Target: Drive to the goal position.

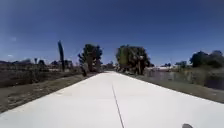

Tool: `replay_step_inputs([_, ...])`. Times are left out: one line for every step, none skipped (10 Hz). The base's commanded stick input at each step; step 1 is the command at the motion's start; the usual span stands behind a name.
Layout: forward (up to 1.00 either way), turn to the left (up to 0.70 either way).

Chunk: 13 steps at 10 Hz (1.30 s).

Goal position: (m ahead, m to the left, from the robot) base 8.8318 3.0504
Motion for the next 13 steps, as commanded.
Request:
replay_step_inputs([1.00, 0.00])
replay_step_inputs([1.00, 0.00])
replay_step_inputs([1.00, 0.00])
replay_step_inputs([1.00, 0.00])
replay_step_inputs([1.00, 0.00])
replay_step_inputs([1.00, 0.00])
replay_step_inputs([1.00, 0.00])
replay_step_inputs([1.00, 0.00])
replay_step_inputs([1.00, 0.00])
replay_step_inputs([1.00, 0.00])
replay_step_inputs([1.00, 0.00])
replay_step_inputs([1.00, 0.00])
replay_step_inputs([1.00, 0.00])
